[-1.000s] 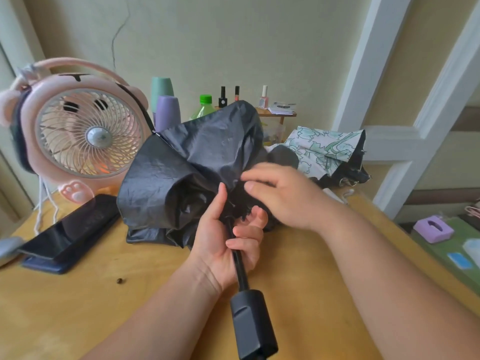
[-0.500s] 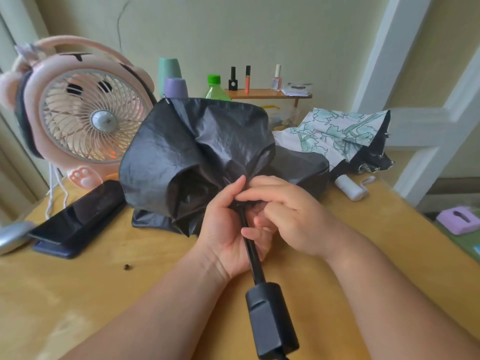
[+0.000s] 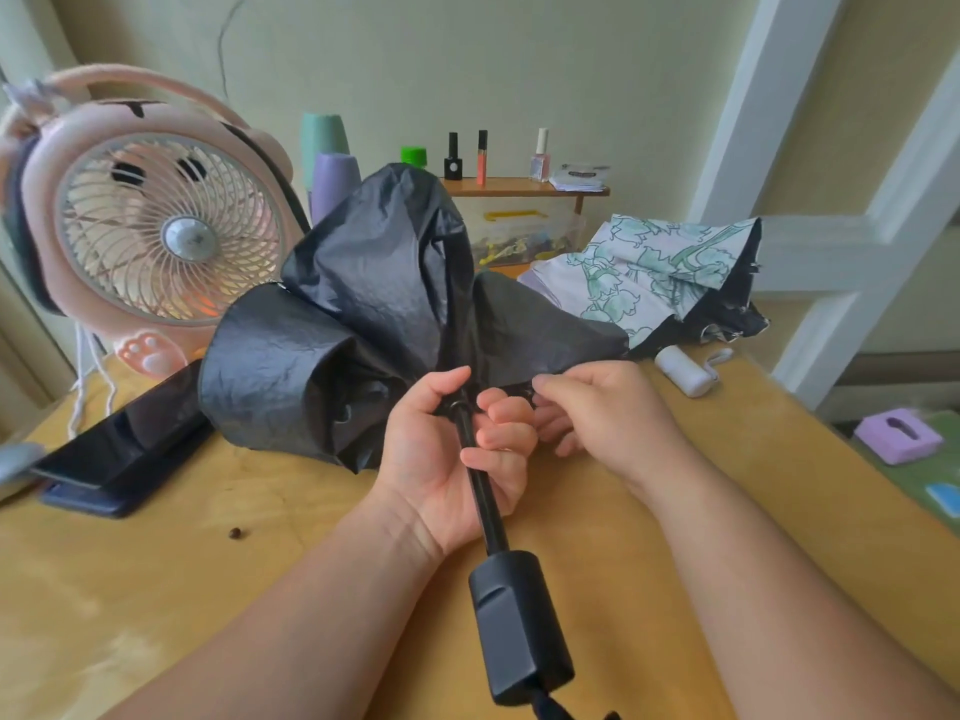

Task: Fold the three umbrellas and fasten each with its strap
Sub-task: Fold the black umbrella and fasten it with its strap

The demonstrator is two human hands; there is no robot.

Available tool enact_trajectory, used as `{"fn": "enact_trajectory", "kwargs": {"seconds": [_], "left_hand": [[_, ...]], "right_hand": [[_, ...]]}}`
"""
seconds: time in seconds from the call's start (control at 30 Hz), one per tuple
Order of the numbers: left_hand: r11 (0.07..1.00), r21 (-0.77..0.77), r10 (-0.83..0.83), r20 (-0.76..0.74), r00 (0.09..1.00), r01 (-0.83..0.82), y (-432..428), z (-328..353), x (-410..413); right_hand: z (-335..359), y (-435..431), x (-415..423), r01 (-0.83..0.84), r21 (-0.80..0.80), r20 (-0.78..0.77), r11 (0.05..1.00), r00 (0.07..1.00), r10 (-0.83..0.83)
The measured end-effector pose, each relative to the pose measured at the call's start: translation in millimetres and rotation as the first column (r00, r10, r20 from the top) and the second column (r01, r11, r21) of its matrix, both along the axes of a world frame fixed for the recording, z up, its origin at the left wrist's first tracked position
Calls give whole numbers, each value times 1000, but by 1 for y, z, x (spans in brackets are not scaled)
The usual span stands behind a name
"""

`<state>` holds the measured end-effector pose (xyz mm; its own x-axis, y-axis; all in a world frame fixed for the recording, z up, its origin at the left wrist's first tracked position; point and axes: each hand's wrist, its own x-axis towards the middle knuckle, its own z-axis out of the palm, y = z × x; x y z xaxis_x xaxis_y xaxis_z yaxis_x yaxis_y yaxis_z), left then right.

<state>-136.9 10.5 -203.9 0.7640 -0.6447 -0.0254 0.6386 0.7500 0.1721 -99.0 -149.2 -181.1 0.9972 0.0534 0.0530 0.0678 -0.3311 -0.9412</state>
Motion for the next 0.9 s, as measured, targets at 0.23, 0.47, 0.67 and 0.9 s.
{"fn": "enact_trajectory", "kwargs": {"seconds": [0.23,0.47,0.67,0.9], "left_hand": [[992,120,43,-35,998,-39,0,5,2],[983,180,37,14,999,-39,0,6,3],[973,227,30,83,996,-48,0,3,4],[943,309,112,68,991,-127,-5,-2,11]], "right_hand": [[1,6,-3,28,190,75,981,996,-43],[5,20,-6,71,264,2,962,997,-74],[13,25,-15,-49,243,-98,969,992,75],[8,25,-15,-36,-176,138,984,989,61]]}}
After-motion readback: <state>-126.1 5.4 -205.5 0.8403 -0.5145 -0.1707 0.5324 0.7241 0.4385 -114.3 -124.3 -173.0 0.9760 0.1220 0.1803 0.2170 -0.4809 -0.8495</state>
